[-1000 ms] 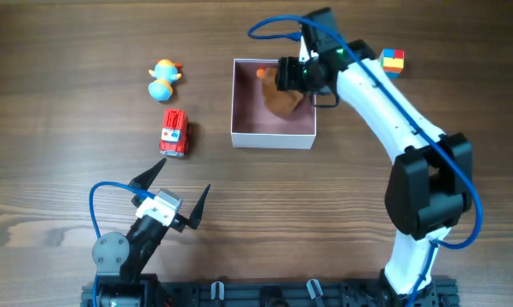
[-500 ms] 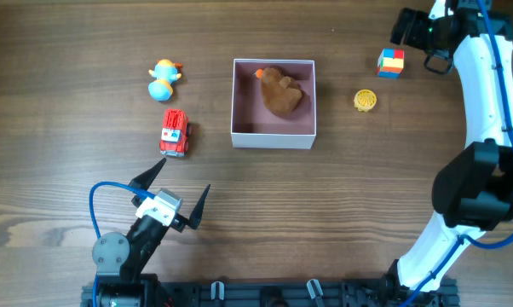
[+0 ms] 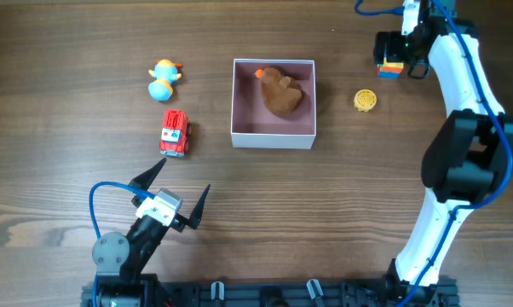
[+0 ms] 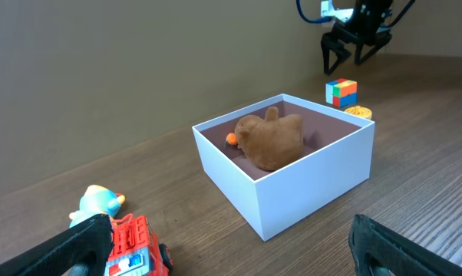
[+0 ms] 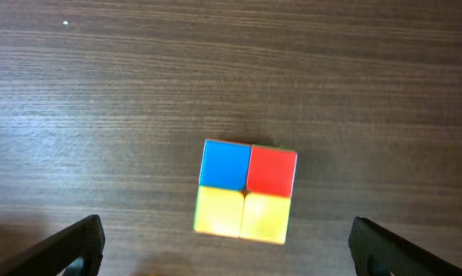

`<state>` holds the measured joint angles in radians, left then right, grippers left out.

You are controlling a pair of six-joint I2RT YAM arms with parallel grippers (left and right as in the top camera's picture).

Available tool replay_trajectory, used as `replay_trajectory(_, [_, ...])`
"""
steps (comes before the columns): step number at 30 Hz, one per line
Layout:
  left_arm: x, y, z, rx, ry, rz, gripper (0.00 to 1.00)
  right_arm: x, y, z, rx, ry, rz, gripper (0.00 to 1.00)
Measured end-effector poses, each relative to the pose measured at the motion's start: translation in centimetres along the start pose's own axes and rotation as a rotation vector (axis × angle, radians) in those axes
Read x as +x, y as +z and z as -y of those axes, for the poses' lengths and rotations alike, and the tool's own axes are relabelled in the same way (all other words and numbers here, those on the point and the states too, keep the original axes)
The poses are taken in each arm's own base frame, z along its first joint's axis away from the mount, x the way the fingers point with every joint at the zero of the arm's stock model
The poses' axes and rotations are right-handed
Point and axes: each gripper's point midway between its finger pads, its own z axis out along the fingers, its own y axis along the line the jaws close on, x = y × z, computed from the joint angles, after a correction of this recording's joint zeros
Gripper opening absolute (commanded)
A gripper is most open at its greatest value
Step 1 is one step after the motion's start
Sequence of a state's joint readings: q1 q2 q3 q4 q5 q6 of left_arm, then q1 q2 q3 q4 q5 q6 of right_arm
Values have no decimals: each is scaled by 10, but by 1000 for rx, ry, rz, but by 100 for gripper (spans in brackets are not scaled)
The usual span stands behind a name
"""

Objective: Pack container
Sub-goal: 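Move the right gripper to the colored cube and grasp it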

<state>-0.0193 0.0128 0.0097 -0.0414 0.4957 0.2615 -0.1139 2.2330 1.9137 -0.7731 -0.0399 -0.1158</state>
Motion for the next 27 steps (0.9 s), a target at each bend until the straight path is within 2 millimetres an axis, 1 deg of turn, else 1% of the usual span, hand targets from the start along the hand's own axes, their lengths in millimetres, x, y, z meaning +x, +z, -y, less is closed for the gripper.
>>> replay_trajectory(3, [0,0,0,0,0,0,100,2,12,0,0,-10,-3,100])
replay_trajectory(7, [0,0,0,0,0,0,100,9,30,0,-3,-12,-24,100])
replay_trajectory(9, [0,0,0,0,0,0,100,8,34,1,-2,-13,-17,99])
replay_trajectory(12, [0,0,0,0,0,0,100,3,35,1,0,-13,1,99])
replay_trajectory(15, [0,0,0,0,0,0,100,3,36,1,0,-13,0,99])
replay_trajectory(17, [0,0,0,0,0,0,100,6,41,1,-1,-13,-9,99])
replay_trajectory(21, [0,0,0,0,0,0,100,20,61,0,-6,-11,-50,100])
replay_trajectory(25, [0,0,0,0,0,0,100,17,63,1,-4,-12,-35,90])
replay_trajectory(27, [0,0,0,0,0,0,100,16,63,2,1,-11,-31,80])
